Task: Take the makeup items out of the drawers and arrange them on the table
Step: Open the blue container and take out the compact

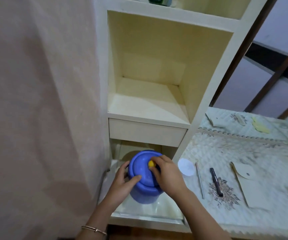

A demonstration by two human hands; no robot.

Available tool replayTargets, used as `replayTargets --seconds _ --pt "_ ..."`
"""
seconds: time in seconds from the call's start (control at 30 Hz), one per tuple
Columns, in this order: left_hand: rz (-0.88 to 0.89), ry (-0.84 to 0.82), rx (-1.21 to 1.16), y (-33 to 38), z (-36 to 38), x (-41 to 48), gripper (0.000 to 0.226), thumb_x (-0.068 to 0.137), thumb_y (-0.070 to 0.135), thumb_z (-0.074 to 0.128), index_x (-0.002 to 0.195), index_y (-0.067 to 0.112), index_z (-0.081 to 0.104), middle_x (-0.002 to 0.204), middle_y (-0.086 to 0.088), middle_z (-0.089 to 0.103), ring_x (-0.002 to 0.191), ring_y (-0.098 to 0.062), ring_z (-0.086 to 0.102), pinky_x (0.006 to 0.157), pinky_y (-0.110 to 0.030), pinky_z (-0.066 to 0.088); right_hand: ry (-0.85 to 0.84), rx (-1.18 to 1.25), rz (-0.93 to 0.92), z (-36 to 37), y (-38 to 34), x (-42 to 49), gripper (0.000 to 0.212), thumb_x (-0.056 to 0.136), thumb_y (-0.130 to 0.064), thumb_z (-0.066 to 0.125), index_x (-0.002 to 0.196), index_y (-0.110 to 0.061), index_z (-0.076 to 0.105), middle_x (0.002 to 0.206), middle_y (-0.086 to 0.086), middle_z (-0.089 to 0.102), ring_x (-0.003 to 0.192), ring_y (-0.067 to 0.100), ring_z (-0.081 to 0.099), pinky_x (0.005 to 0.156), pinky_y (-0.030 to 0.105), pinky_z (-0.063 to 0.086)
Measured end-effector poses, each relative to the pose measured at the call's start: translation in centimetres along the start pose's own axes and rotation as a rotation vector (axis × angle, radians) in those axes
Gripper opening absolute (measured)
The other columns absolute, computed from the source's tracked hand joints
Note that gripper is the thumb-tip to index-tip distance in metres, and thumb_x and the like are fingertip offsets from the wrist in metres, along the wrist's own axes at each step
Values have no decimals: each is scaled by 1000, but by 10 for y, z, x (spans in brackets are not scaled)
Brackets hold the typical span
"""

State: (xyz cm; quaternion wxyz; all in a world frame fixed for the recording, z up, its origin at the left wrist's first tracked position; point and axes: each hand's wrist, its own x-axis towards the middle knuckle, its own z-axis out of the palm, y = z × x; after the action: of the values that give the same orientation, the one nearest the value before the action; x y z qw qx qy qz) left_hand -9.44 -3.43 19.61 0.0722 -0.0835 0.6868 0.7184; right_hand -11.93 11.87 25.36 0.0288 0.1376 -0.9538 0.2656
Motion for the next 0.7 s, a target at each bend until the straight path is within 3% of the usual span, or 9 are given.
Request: replayTargets --seconds 0.17,0.27,0.43,0.57,0.7 --pt "8 -24 29 3 -3 0 51 80 15 68 119 34 41 120 9 50 100 3 52 70 -11 49 27 35 7 2 2 -1 27 92 -21 48 114 -12 59 117 6 59 104 21 55 81 21 39" --pt "12 -20 26 3 -3 1 51 79 16 69 118 34 41 122 5 50 102 -1 53 74 -14 46 38 60 16 6 5 -2 27 91 -20 50 116 -12 59 118 6 58 106 21 54 86 22 40" --pt "31 4 46 4 0 1 52 80 12 67 119 31 38 125 3 47 107 -13 51 70 -11 45 106 138 54 15 4 -11 30 93 -20 47 122 -14 54 125 4 54 114 19 51 91 17 34" --pt "41 44 40 0 2 3 50 82 7 65 120 25 39 127 1 45 111 -18 51 71 -12 45 67 194 44 14 9 -21 47 86 -32 48 129 -13 47 133 5 51 123 19 45 101 18 29" --pt "45 72 64 -1 4 -1 54 83 7 64 131 13 39 122 0 47 102 -14 52 66 -6 47 138 242 146 8 24 -47 47 81 -32 54 124 -13 51 123 2 55 112 12 48 94 4 27"
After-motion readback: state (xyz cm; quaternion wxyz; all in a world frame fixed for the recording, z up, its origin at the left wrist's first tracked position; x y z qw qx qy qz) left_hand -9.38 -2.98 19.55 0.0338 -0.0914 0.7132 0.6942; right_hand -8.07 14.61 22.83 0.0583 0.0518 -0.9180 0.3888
